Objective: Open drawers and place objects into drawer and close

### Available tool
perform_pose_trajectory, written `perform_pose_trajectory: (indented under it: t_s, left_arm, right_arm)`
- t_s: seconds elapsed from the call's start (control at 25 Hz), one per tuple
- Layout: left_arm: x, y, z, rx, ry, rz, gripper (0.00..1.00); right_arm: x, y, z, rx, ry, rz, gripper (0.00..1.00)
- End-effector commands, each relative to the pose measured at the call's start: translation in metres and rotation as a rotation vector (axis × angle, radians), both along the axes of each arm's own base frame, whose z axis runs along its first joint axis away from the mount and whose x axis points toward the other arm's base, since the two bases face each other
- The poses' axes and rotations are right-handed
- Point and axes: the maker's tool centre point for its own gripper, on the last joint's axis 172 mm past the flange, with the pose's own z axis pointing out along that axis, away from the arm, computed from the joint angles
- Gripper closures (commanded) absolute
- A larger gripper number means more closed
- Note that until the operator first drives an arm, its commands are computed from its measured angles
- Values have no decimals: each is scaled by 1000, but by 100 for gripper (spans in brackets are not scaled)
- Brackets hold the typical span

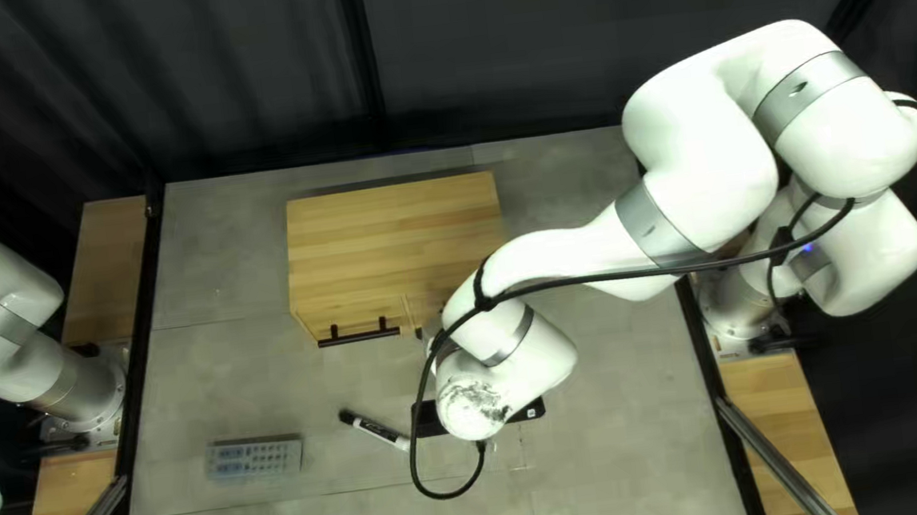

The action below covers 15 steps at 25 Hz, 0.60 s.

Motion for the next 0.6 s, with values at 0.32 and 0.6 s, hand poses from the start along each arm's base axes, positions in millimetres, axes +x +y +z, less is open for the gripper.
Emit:
perform_pose_trajectory:
  t_s: [0.32,0.6]
  left_arm:
    - [0,0,0,0,0,0,0]
    - [0,0,0,0,0,0,0]
  right_arm:
    - [-1,2,2,-6,-4,5,90]
    - [-2,3,2,-10,-5,8,90]
